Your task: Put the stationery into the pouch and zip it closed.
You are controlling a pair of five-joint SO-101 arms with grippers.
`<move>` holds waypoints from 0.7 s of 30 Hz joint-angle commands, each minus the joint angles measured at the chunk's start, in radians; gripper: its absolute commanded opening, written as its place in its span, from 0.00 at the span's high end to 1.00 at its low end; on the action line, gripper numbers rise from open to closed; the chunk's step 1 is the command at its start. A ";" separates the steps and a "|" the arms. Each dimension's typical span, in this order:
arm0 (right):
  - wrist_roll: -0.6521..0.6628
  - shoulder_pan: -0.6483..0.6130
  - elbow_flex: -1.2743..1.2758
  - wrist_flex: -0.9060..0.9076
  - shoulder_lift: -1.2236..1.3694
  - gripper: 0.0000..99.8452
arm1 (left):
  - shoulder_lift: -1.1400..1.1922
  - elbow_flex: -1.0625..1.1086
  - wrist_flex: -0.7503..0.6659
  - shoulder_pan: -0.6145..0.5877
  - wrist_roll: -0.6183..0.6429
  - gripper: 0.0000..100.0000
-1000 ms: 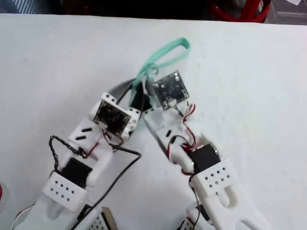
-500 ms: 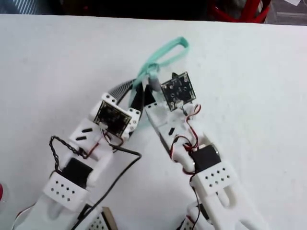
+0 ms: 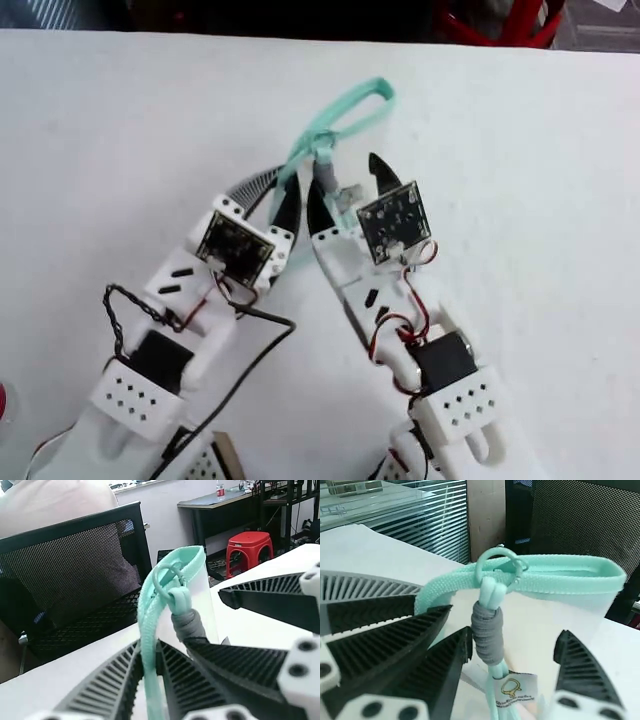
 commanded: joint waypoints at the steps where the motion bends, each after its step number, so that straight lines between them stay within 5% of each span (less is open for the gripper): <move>1: 0.000 0.004 -0.012 -0.053 0.039 0.74 | 0.007 0.025 0.000 0.005 -0.002 0.98; 17: 0.000 -0.025 -0.058 -0.091 0.093 0.74 | 0.005 0.028 0.005 0.016 -0.002 0.98; 21: 0.000 -0.025 -0.061 -0.096 0.093 0.86 | 0.005 0.028 0.008 0.018 -0.002 0.98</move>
